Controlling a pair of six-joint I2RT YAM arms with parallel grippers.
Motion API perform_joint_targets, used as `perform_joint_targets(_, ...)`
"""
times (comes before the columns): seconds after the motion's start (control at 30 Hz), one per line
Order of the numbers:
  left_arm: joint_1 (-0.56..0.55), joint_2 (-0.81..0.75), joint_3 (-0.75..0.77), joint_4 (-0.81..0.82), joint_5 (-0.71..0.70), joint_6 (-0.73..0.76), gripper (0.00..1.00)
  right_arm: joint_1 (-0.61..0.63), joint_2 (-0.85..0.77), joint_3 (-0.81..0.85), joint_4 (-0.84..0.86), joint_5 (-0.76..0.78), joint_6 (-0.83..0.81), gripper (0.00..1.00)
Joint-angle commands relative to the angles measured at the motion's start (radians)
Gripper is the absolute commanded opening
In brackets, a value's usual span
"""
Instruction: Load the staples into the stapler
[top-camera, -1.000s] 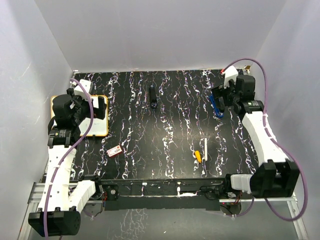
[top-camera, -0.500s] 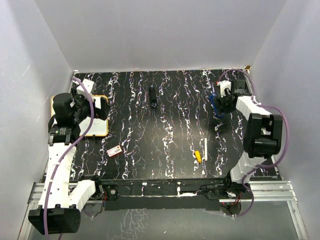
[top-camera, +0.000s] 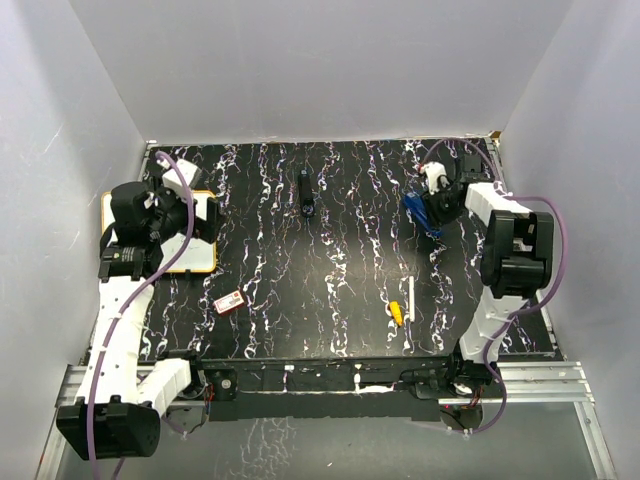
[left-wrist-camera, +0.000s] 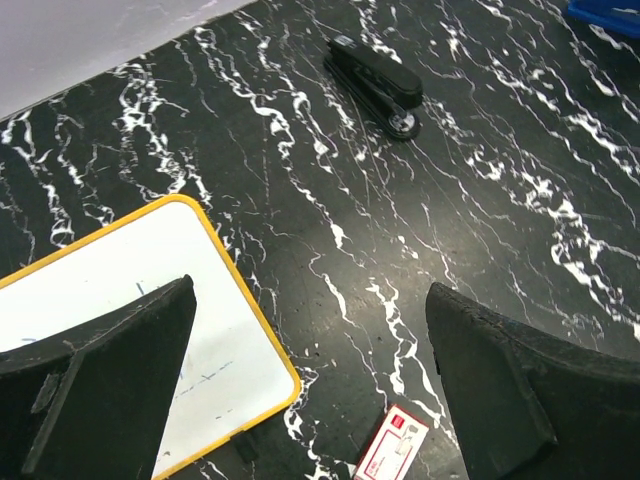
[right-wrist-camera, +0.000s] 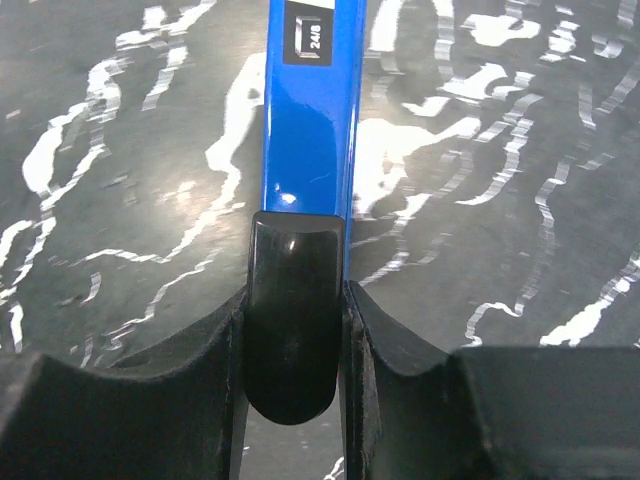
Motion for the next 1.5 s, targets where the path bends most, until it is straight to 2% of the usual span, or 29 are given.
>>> perform_joint_targets(0.0,-0.013,0.016,0.041,-0.080,0.130,0.122,0.97,0.082,-0.145,-0.076,-0.046,-0.151,-0.137,0.13)
perform_joint_targets(0.13,-0.039,0.043,0.029,-0.106,0.179,0.157,0.97,0.251,-0.252,-0.189,-0.072,-0.198,-0.220,0.11)
perform_joint_targets(0.33,-0.131,0.095,0.001,-0.113,0.153,0.202,0.97,0.486,-0.250,-0.218,-0.053,-0.255,-0.211,0.12)
perform_joint_targets(0.53,-0.227,0.127,-0.024,-0.068,0.110,0.194,0.97,0.597,-0.173,-0.186,-0.003,-0.221,-0.211,0.15)
perform_joint_targets(0.63,-0.255,0.135,-0.040,-0.055,0.126,0.192,0.97,0.622,-0.136,-0.183,0.013,-0.209,-0.217,0.21)
perform_joint_targets(0.73,-0.277,0.141,-0.059,-0.044,0.150,0.202,0.97,0.621,-0.157,-0.192,0.026,-0.208,-0.206,0.36)
perform_joint_targets(0.77,-0.286,0.148,-0.064,-0.040,0.152,0.209,0.97,0.622,-0.176,-0.204,0.039,-0.203,-0.195,0.48)
perform_joint_targets(0.8,-0.297,0.159,-0.068,-0.040,0.157,0.224,0.97,0.619,-0.209,-0.215,0.050,-0.201,-0.180,0.54)
perform_joint_targets(0.97,-0.367,0.247,-0.079,-0.033,0.168,0.316,0.97,0.559,-0.338,-0.264,0.049,-0.258,-0.108,0.71)
perform_joint_targets(1.13,-0.467,0.386,-0.045,-0.004,0.199,0.401,0.97,0.457,-0.477,-0.314,0.005,-0.366,-0.039,0.73)
perform_joint_targets(1.27,-0.548,0.515,0.018,0.012,0.216,0.497,0.97,0.393,-0.566,-0.357,0.026,-0.322,0.059,0.73)
perform_joint_targets(1.47,-0.634,0.718,0.177,-0.002,0.256,0.601,0.97,0.187,-0.602,-0.396,0.075,-0.407,0.167,0.73)
